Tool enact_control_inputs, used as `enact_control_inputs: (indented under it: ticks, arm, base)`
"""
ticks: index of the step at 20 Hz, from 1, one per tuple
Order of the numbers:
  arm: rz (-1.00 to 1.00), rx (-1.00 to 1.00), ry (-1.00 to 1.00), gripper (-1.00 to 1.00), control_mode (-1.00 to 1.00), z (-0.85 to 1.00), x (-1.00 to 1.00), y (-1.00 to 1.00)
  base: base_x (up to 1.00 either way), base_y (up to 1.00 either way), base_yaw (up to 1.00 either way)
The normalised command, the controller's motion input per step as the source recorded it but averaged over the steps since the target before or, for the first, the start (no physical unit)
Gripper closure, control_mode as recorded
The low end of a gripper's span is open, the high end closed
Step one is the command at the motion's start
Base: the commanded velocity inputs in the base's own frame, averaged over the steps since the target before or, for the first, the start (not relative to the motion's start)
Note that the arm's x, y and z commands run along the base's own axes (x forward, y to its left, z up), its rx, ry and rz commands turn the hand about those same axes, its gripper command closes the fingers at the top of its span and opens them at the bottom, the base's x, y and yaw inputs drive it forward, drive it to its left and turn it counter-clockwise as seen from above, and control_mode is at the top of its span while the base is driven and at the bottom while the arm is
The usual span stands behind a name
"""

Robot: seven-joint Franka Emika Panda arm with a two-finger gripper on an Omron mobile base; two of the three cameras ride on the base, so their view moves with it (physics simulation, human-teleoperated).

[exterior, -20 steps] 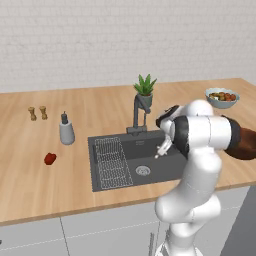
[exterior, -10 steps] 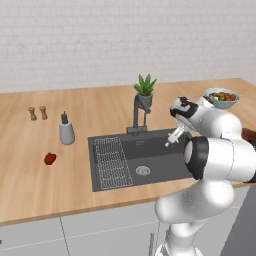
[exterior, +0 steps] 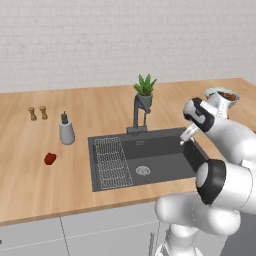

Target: Pick the mushroom from the sink and place it in the bowl. Then pick the bowl and place it in the microwave. Then close the microwave door and press the start button.

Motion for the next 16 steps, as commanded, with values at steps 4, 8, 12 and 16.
enact_control_inputs:
  ticks: [4, 8, 12, 16]
  arm:
    - [-0.39, -0.25, 0.14, 1.00, -1.00, 0.07, -0.19, -0.16]
    - [-0.39, -0.15, 0.28, 1.00, -1.00, 0.31, -0.03, -0.44]
    - [-0.21, -0.09, 0.19, 1.00, -1.00, 0.46, -0.02, -0.56]
    - [-0.12, -0.02, 0.18, 1.00, -1.00, 0.44, 0.00, -0.78]
  base:
    - [0.00, 0.00, 0.00]
    - [0.00, 0.00, 0.00]
    - [0.00, 0.00, 0.00]
    - [0.00, 0.00, 0.00]
